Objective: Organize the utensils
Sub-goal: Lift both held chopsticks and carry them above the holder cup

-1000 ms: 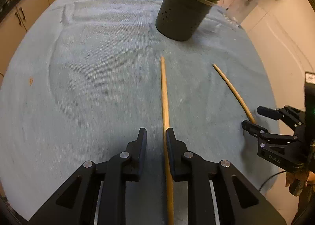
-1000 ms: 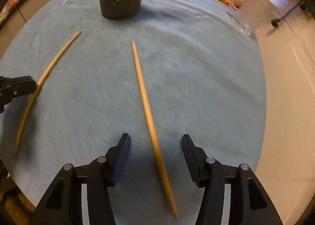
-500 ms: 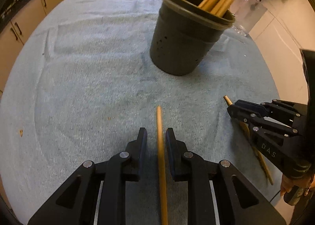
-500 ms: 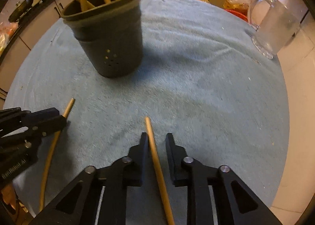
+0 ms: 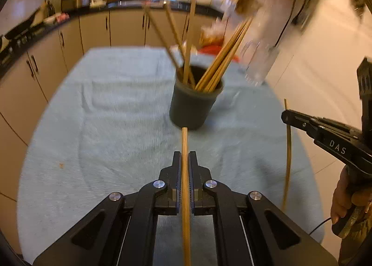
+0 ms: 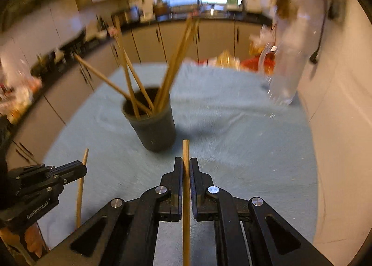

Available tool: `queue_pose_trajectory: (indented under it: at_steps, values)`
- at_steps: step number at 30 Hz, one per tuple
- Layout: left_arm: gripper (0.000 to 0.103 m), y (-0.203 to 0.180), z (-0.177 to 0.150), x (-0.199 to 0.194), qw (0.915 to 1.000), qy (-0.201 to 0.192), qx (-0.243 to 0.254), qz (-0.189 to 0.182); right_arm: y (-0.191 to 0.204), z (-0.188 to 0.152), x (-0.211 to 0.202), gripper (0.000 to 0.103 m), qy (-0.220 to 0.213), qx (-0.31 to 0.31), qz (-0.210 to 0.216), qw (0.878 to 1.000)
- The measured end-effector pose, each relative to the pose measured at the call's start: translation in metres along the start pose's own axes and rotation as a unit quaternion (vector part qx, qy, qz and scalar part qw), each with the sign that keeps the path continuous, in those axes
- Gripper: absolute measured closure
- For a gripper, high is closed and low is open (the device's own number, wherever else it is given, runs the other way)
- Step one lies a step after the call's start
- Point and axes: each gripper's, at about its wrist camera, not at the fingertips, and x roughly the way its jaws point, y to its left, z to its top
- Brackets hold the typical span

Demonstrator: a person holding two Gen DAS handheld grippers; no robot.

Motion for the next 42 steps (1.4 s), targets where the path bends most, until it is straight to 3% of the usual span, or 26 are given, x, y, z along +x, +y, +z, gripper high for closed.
queue_pose_trajectory:
  at_steps: [7,17,30,42]
  values:
    - [0.098,-0.012,-0.024,-0.068,0.9959,-0.087,0.022,0.012,0.01,-0.023,-0.073,0.097,-0.071,0.008,-0.003,0.997]
    - [0.098,-0.034,-0.054,-0.119,0.9853,-0.153,0.065,0.037,0.014,-0.049,-0.116,0.097,-0.116,0.007,-0.002,0.993]
    - [0.098,-0.032,-0.057,-0.142,0.9866,-0.158,0.038,0.006,0.018,-0.055,-0.134,0.097,-0.145,0.006,0.007,0.989]
    - [0.098,-0.035,-0.028,-0.148,0.9836,-0.174,0.046,0.001,0.013,-0.039,-0.126,0.097,-0.151,0.011,0.018,0.988]
